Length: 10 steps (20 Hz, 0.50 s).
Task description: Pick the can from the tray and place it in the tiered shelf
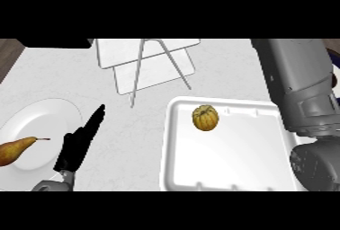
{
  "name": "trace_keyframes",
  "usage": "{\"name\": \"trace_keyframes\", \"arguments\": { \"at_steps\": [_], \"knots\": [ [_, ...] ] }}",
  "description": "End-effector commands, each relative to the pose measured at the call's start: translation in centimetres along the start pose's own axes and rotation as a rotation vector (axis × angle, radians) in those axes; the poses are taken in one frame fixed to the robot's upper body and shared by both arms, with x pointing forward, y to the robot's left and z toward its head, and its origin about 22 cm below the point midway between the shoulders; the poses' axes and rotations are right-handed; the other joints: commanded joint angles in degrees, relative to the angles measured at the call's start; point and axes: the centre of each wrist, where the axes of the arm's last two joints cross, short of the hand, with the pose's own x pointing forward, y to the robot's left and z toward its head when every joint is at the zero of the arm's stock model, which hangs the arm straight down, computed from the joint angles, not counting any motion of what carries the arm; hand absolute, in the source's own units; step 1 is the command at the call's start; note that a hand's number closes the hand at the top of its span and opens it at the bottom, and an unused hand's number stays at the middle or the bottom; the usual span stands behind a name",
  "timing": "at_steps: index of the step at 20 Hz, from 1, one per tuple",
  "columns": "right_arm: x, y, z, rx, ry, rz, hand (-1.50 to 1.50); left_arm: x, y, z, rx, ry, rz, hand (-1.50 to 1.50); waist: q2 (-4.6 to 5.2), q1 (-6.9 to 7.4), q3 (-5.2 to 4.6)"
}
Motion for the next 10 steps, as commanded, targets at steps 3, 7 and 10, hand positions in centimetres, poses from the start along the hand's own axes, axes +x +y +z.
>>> {"name": "trace_keyframes", "arguments": {
  "at_steps": [3,7,10],
  "knots": [
    [-2.9,-7.8,-3.7,-0.069,0.039,0.055,-1.5,-1.8,1.4,0.6,0.036,0.06,0.012,0.0,-0.81,-3.0,-0.11],
    [-3.2,-11.4,-3.9,-0.007,-0.018,0.057,-1.5,-1.7,0.6,1.0,0.05,0.062,0.009,0.0,-0.85,-2.67,-0.11],
    [-3.3,-15.9,-4.8,0.027,-0.035,0.08,-1.5,-0.1,2.1,0.8,0.036,0.038,0.013,0.0,-0.75,-2.34,-0.08]
  ]
}}
